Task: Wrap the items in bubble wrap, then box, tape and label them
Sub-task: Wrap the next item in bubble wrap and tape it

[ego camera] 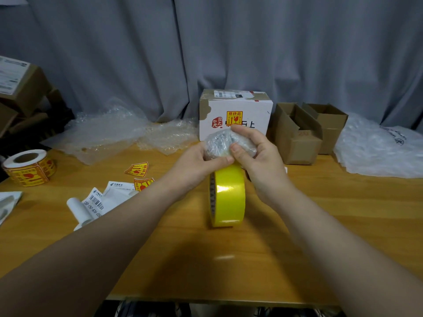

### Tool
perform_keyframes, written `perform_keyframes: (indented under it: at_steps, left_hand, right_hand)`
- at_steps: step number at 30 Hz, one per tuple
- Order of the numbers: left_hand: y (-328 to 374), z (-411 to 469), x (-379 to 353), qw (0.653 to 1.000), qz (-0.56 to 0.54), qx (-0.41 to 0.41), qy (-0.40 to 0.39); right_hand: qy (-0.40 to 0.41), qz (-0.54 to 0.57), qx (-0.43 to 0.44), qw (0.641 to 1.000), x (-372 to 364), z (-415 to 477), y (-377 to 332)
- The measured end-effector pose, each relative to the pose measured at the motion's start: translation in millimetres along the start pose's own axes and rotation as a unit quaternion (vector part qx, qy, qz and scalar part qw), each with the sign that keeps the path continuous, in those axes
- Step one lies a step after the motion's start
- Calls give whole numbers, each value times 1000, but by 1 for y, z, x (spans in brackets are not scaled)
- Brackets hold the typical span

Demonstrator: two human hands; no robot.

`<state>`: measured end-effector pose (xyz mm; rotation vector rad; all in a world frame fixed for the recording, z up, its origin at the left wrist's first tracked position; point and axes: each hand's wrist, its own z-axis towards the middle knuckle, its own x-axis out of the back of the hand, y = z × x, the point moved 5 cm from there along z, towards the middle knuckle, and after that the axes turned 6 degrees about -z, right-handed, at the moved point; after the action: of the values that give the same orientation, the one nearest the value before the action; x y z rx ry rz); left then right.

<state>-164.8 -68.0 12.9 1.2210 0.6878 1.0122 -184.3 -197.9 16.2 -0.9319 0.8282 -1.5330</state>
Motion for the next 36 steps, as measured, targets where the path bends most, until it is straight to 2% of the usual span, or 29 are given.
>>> perform_keyframes:
  at_steps: [2,4,5,9,10,14,17,20,24,27,29,31,33,36]
  left_hand:
    - [2,-1,0,1000,-6,-22,8]
    - [8,-1,-2,999,10,-36,12]
    - [9,-1,-2,999,25,-36,16]
    - [7,6,-2,994,103,-35,25]
    - [5,7,-2,994,101,-25,19]
    - [-4,4,1,993,109,41,-22]
    - [-10,-5,9,993,40,107,-5]
    - [-18,-14,3,986,76,147,13]
    - [-26,-16,-10,988,45,140,49]
    - [-14,-4,-3,985,121,86,90]
    - [-4,-1,-2,985,135,69,85]
    - [0,0,-5,987,144,49,55]
    - [1,-2,-7,987,147,37,48]
    - [-1,-2,-3,987,144,40,63]
  right_hand:
    - [-17,-154,38,987,5,6,-13]
    - [-35,-351,77,933,8,13,-29]
    - [-56,-414,90,904,4,16,-36]
    - [-155,-557,82,812,-20,22,-34]
    - [-165,-575,74,798,-22,24,-31]
    - [-167,-545,44,821,-25,39,-21]
    - [-141,-525,58,837,-25,46,-13]
    - [-81,-495,54,863,-17,51,-9]
    - [20,-482,84,872,-7,51,-15]
    - [78,-392,68,914,8,53,-36]
    - [42,-362,21,931,9,58,-41]
    - [-45,-312,-84,945,4,57,-32]
    - [-142,-241,-184,942,-2,47,-21]
    - [-248,-189,-207,927,-5,38,-21]
